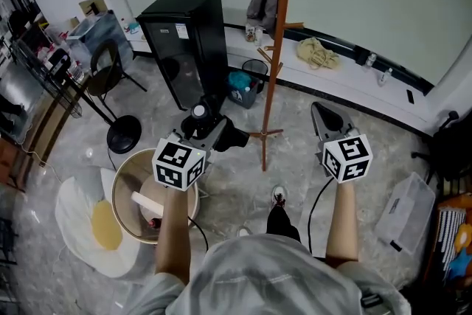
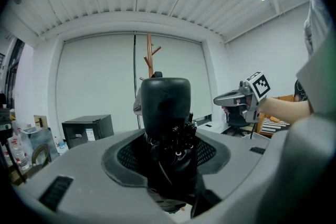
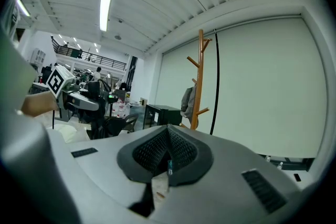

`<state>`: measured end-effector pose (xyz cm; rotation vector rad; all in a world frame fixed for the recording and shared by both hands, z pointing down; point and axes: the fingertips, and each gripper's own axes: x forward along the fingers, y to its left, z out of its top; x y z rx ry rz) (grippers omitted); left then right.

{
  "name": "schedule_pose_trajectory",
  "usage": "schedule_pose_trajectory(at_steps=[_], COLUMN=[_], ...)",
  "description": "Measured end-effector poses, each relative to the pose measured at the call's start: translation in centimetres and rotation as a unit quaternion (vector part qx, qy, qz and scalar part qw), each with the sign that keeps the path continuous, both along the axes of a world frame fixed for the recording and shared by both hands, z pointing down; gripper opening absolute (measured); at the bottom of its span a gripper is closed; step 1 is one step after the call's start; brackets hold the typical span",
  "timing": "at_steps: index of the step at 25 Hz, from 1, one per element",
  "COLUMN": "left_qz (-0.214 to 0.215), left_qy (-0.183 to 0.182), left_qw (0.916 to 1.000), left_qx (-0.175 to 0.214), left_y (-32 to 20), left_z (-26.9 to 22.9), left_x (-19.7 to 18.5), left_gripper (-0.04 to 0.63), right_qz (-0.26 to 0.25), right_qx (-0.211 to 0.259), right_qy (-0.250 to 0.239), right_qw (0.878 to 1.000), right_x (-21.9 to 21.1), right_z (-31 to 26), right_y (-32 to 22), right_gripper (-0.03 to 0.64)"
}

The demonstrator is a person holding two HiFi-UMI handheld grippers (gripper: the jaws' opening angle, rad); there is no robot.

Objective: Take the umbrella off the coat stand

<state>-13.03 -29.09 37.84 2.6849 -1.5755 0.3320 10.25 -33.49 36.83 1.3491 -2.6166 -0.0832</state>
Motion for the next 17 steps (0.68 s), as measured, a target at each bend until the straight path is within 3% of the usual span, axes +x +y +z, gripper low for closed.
schedule_pose_trajectory(at_steps=[17], left_qz=[-0.003], left_qy=[0.006], left_qw=[0.9999], left_qx=[-0.013], left_y=[-2.1], left_z=[1.7], left_x=[1.3], left_gripper=[0.23], right_qz=[0.002], right_qx=[-0.007], right_qy=[0.006], right_qw=[1.0], right_x=[0.7], right_z=[0.8], right_y=[-1.1], right_gripper=[0.015])
